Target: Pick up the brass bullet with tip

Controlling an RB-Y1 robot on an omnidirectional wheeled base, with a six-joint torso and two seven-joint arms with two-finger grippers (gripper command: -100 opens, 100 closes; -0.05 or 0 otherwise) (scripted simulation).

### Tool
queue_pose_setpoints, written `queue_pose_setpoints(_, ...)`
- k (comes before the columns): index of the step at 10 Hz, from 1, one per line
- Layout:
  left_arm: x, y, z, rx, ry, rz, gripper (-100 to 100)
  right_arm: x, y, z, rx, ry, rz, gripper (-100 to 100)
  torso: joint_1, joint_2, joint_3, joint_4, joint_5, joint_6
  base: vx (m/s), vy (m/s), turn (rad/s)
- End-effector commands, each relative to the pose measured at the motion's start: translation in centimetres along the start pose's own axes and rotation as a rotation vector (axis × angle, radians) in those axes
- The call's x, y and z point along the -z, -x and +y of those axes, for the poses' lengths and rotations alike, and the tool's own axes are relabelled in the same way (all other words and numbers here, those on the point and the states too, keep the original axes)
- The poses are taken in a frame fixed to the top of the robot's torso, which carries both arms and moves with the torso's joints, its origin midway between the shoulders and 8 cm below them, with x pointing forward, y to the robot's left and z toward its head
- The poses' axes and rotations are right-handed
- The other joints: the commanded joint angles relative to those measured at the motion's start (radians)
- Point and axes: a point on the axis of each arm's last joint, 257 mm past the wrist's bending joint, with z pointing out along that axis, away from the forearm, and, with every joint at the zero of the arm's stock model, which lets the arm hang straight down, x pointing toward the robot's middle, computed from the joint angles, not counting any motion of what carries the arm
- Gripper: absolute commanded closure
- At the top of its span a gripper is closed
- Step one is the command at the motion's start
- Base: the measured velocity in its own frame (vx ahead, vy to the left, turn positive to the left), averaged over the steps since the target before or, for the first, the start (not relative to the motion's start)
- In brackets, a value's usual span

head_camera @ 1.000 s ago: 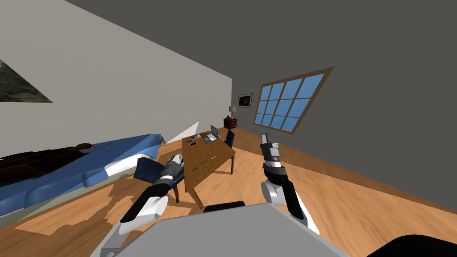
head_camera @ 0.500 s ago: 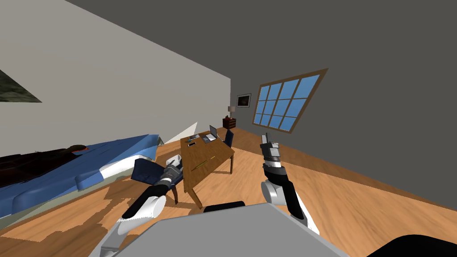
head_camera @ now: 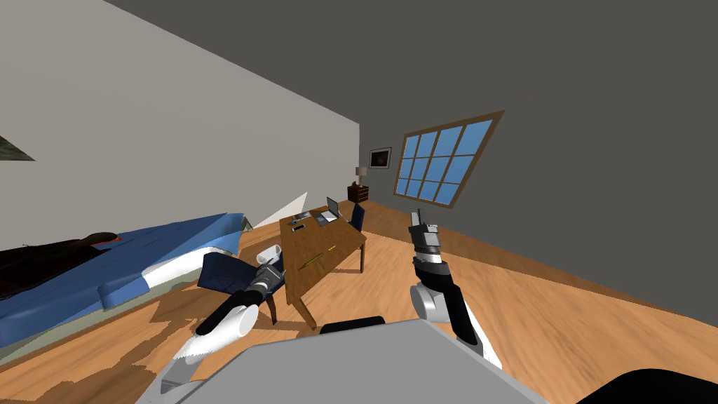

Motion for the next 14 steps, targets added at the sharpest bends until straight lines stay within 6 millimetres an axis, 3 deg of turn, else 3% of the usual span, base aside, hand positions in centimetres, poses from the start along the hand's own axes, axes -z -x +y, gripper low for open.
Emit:
queue_pose_setpoints(1, -0.2, 0.8, 1.4, 0.017, 0.043, -0.024, -100, 0.0, 0.0, 0.0, 0.000, 0.000, 0.000, 0, 0.000, 0.000, 0.000, 0.000, 0.000, 0.000, -0.004, 0.002, -0.047)
queue_pose_setpoints(6, -1.3, 4.5, 5.2, 0.091, 0.192, -0.119, -100, 0.0, 0.0, 0.0, 0.000, 0.000, 0.000, 0, 0.000, -0.001, 0.000, 0.000, 0.000, 0.000, 0.001, 0.003, -0.072)
queue_pose_setpoints(14, -2.0, 7.5, 9.8, 0.153, 0.376, -0.222, -100, 0.0, 0.0, 0.0, 0.000, 0.000, 0.000, 0, 0.001, -0.002, -0.001, 0.000, 0.000, 0.000, 0.011, 0.012, -0.089)
